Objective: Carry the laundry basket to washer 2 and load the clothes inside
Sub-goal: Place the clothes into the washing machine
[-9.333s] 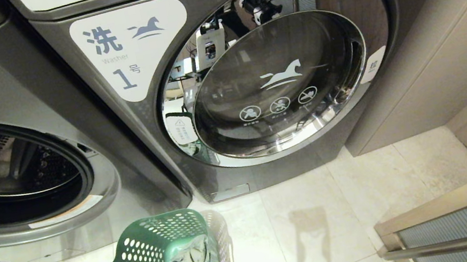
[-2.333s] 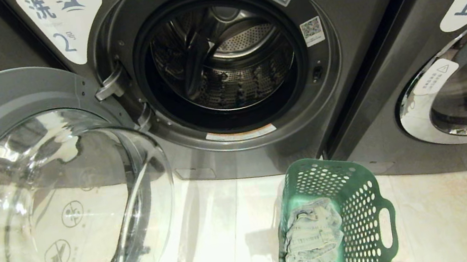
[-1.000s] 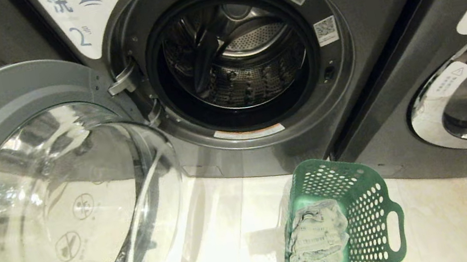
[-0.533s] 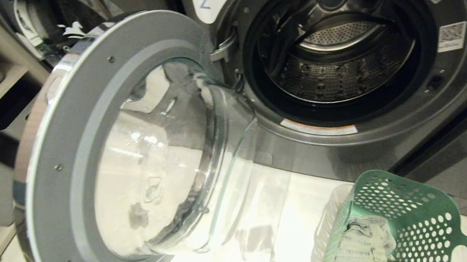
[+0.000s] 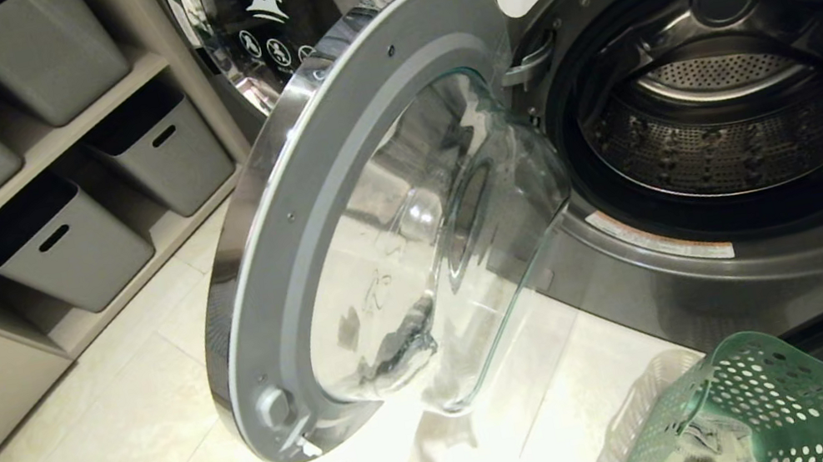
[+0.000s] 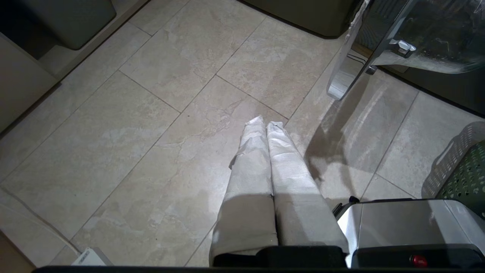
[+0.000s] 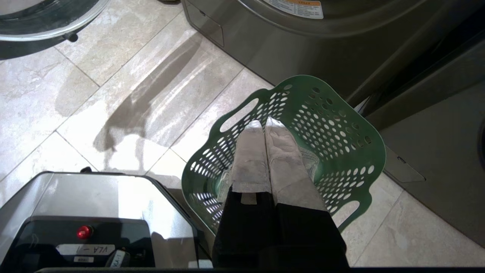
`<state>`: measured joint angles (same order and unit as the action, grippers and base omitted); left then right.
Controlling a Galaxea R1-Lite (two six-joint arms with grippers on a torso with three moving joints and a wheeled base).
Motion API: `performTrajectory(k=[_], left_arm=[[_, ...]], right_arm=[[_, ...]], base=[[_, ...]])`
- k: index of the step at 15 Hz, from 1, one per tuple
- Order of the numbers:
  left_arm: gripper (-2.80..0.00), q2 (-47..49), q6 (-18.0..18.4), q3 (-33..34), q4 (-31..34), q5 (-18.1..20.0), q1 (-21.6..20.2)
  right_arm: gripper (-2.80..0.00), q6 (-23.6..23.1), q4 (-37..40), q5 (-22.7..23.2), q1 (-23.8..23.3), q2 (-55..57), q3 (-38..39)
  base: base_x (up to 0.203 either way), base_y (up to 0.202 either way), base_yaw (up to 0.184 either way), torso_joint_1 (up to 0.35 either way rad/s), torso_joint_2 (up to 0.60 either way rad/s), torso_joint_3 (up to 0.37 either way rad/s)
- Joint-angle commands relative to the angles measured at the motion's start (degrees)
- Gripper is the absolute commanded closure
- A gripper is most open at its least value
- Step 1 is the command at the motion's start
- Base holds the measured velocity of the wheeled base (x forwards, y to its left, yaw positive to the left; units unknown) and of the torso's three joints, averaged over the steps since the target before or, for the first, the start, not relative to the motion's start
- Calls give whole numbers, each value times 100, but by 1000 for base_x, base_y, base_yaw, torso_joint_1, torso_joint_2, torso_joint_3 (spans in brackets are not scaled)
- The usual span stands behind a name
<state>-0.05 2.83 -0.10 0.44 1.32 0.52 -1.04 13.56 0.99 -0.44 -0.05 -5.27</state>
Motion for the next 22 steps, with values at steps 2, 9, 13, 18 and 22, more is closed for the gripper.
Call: performTrajectory(k=[2,9,13,18,22], left_arm=[[0,5,3,1,0,0,0],[0,5,-2,1,0,0,0],[0,5,5,1,0,0,0],[0,5,-45,1,0,-24,0],[0,5,-27,1,0,-9,0]], right_arm=[[0,-1,7,-2,0,5,-1],[0,-2,7,7,0,5,-1],[0,-134,7,16,0,5,-9],[0,-34,7,-2,0,5,-9],[0,-19,7,-11,0,5,-9]], base=[[0,0,0,0,0,0],[0,0,0,0,0,0],[0,0,0,0,0,0],[0,0,0,0,0,0],[0,0,0,0,0,0]])
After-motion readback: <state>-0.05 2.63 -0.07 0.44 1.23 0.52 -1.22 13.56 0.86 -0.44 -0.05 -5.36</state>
